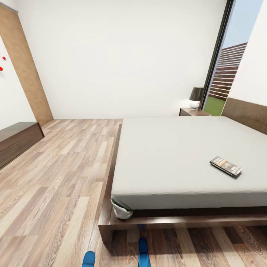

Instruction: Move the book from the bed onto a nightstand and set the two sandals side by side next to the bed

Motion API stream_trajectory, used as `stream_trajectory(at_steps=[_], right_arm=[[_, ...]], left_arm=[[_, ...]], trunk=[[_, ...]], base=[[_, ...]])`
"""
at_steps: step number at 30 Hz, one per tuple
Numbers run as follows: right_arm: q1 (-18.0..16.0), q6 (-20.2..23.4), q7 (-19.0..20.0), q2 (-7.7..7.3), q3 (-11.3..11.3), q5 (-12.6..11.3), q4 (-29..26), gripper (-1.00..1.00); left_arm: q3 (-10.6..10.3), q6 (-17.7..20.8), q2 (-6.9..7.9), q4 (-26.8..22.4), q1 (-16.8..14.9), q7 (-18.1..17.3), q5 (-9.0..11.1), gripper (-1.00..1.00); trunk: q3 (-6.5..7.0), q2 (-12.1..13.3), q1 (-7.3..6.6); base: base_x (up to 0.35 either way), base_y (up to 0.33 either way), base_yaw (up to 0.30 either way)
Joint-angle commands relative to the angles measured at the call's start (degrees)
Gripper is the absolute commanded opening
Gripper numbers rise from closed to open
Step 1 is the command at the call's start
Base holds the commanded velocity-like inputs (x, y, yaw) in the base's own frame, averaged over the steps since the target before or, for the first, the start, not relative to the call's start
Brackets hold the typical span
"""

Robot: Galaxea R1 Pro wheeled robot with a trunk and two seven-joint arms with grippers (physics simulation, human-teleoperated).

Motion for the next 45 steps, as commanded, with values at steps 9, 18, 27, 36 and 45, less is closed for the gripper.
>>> stream_trajectory(at_steps=[9, 18, 27, 36, 45], right_arm=[[0.0, 0.3, 0.1, -0.08, 0.1, 0.5, -0.1, 1.00], [0.0, 0.3, 0.2, -0.02, 0.1, 0.5, -0.1, 1.00], [0.0, 0.3, 0.2, -0.08, 0.1, 0.5, -0.1, 1.00], [0.0, 0.3, 0.2, -0.12, 0.1, 0.5, -0.1, 1.00], [0.0, 0.3, 0.2, -0.09, 0.1, 0.5, -0.1, 1.00]], left_arm=[[0.2, 0.3, 0.02, 0.0, 0.0, 0.3, -0.6, -1.00], [0.2, 0.2, 0.02, 0.0, 0.0, 0.2, -0.6, -1.00], [0.3, 0.2, 0.05, -0.1, 0.0, 0.3, -0.5, -1.00], [0.3, 0.3, 0.10, -0.2, 0.0, 0.4, -0.5, -1.00], [0.3, 0.3, 0.11, -0.2, 0.0, 0.4, -0.5, -1.00]], trunk=[[-0.05, 0.0, -0.01], [-0.05, 0.0, -0.01], [-0.05, 0.0, -0.01], [-0.05, 0.0, -0.01], [-0.05, 0.0, -0.01]], base=[[0.000, 0.000, 0.000], [0.000, 0.000, 0.000], [0.006, 0.000, 0.000], [0.005, -0.085, 0.000], [0.000, -0.046, 0.000]])
